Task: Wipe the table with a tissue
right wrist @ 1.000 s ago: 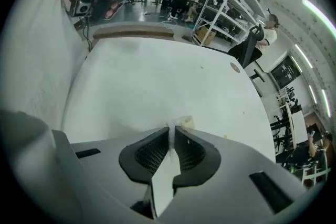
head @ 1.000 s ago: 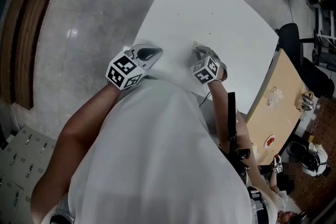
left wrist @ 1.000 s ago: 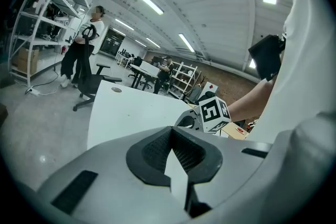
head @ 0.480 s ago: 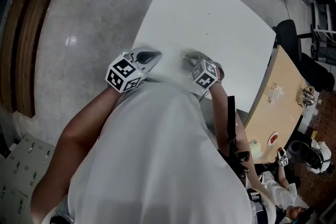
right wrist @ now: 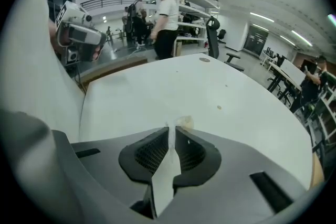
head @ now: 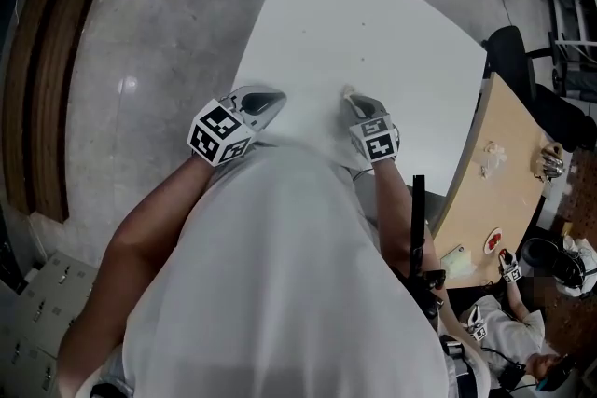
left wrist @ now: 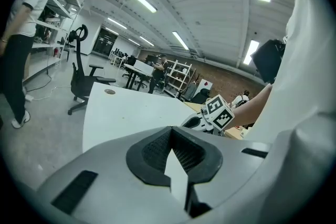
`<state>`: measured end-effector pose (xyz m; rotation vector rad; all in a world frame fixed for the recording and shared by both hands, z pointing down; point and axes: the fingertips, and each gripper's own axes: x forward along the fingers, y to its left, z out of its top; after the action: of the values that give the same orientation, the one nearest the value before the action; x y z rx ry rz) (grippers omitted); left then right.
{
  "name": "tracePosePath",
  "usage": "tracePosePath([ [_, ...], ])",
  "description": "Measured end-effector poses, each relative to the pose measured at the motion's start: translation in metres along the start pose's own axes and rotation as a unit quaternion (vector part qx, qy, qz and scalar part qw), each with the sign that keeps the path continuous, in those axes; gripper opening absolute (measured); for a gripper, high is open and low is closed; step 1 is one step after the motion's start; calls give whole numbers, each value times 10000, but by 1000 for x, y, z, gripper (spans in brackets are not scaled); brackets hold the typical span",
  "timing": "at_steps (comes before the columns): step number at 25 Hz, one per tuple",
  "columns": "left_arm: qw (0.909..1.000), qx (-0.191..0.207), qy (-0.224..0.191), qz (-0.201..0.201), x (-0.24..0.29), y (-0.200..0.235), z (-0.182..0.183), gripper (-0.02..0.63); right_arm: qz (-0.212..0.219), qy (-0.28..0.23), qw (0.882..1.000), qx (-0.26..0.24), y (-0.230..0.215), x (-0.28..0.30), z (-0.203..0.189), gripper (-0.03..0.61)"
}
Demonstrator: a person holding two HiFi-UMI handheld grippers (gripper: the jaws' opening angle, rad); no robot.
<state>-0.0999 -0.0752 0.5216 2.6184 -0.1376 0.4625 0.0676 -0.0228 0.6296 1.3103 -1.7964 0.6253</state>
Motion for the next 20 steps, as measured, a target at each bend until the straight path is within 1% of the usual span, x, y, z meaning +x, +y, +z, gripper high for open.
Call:
tracePosePath([
  [2, 10000, -19, -21, 27, 1, 2, 1, 6, -24, -211, 9991, 366, -3, 2, 5, 44],
  [4, 10000, -54, -47, 54, 2, 4, 2, 6, -36, -364, 9977, 570, -7, 2, 7, 44],
  [9, 9998, -137, -72, 95, 3, 5, 0, 6, -134, -296, 9976, 612, -36, 2, 2, 44],
  [14, 9995, -227, -56, 224, 1, 8, -4, 6, -616, -122, 9956, 689, -83, 3, 5, 43],
  [16, 9992, -255, -70, 304, -1, 9, -4, 6, -722, -41, 9955, 616, -99, 6, 6, 43],
  [20, 9982, -351, -109, 468, -7, 10, -5, 6, -804, 164, 9966, 123, -120, 15, 13, 43],
])
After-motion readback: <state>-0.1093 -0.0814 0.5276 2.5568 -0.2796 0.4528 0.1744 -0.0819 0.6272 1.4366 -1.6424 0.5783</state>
